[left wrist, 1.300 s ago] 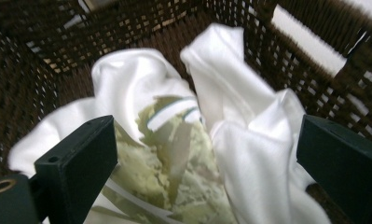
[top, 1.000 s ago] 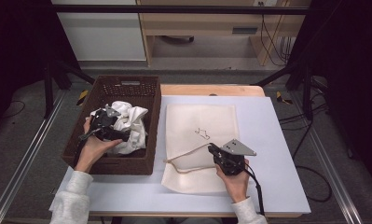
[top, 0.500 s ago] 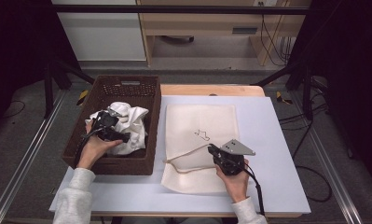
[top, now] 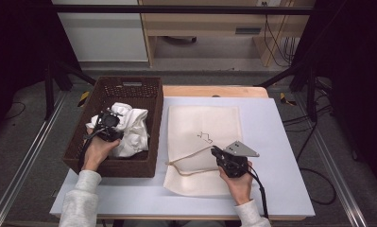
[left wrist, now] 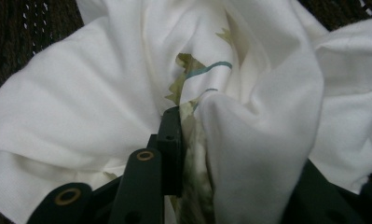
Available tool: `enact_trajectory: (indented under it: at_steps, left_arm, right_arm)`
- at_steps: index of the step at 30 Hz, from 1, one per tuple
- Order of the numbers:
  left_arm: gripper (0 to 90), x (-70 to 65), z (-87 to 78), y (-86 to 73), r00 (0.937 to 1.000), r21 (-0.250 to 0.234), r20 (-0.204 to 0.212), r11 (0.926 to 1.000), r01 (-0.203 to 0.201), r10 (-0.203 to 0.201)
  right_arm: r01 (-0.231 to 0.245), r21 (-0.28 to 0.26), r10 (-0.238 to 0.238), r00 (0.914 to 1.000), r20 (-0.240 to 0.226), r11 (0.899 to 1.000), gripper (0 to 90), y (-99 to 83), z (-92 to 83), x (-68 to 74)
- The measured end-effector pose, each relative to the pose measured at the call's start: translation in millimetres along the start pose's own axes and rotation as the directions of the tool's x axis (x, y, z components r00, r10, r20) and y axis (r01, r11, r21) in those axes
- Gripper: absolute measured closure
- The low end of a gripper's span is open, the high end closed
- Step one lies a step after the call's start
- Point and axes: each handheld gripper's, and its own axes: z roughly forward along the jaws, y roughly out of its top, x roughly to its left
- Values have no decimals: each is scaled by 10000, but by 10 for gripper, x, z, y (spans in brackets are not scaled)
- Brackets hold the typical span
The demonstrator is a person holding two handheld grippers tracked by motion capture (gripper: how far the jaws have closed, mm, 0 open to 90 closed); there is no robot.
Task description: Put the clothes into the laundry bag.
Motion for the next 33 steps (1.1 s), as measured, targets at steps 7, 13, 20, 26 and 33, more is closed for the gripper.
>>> enact_trajectory:
  at_steps: [7,13,20,26,33]
  left_arm:
    - [700,23,-135,-44,9990,-1511,256,9877,397,-362]
    - [708,50,-267,-101,9973,-2907,338,9540,727,-657]
    - [713,84,-295,-112,9925,-3208,853,9406,1109,-879]
    - [568,34,-163,-60,9989,-2017,323,9787,386,-328]
    - [67,92,6,-31,9985,-848,91,9949,543,-537]
  right_arm:
    - [14,-8,-14,10000,-10,10000,868,0,-1,-2]
    - [23,-26,-23,10000,-13,10000,868,1,-2,-8]
    - [13,0,-13,10000,-24,10000,868,0,1,-7]
    - [18,10,-18,10000,-37,10000,867,-7,5,-9]
    - [30,74,-30,10000,-63,10000,867,-14,11,-7]
